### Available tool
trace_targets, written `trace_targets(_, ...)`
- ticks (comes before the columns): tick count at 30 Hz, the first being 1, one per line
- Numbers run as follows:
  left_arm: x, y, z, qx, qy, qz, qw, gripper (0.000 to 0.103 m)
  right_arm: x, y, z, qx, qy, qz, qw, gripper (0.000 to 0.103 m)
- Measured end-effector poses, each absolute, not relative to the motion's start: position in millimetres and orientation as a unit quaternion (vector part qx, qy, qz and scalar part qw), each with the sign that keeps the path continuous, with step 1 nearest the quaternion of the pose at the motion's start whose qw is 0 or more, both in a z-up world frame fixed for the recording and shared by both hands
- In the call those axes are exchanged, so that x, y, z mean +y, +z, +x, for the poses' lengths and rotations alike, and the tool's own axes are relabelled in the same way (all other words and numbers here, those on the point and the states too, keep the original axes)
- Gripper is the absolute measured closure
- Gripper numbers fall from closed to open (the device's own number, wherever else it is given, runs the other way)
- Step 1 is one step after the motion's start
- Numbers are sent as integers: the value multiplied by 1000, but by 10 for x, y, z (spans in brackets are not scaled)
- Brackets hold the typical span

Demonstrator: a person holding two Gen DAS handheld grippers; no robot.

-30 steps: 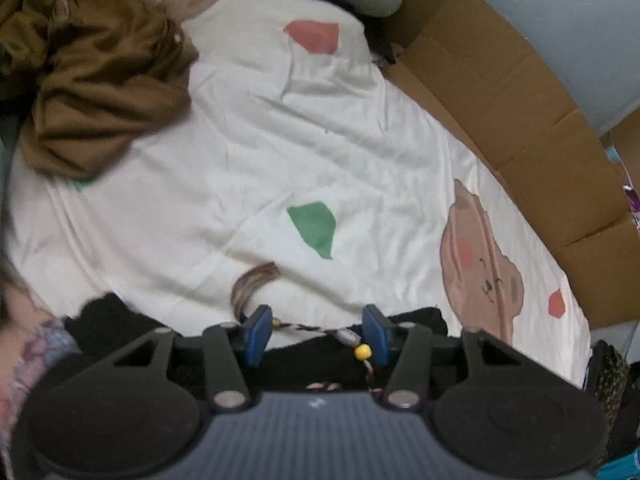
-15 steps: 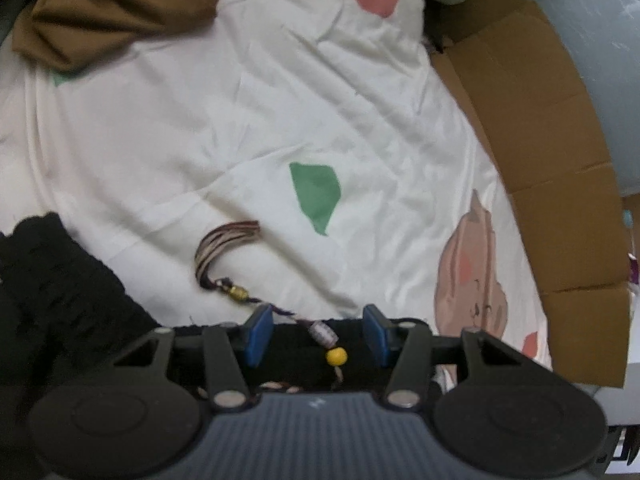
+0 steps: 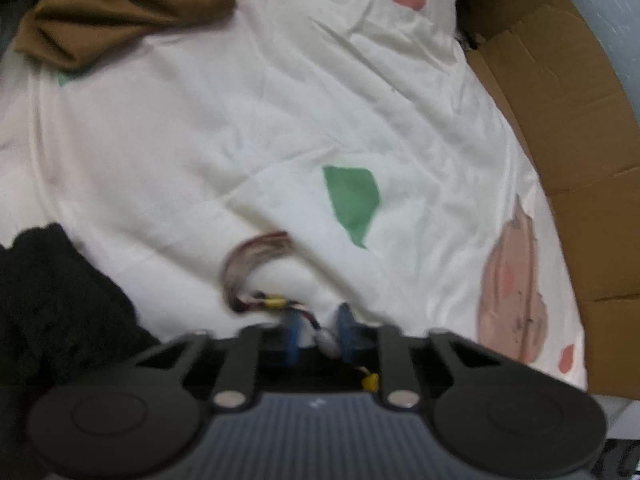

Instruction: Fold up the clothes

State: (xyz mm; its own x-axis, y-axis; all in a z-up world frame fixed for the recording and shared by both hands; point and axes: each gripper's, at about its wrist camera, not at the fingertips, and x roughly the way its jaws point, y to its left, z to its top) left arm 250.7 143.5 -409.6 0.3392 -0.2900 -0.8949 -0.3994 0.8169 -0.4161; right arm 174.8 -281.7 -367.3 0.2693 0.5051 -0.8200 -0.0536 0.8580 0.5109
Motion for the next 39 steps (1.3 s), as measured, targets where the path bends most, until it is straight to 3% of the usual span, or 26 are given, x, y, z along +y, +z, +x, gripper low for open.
trace_targets(6,1457,-4028,2434,560,21,-310,768,92,-2849,-3697,1742,578,181,198,771,58)
trace_targets(18,1122,-3346,2217,534,-102,-269,795,93,-2909,-3694,1759,569,177,211,775,58)
trace_targets(39,1080,-2960,1644,571,-239,-189,762,93,-2946,-3687,1792,560,173,212,782,58)
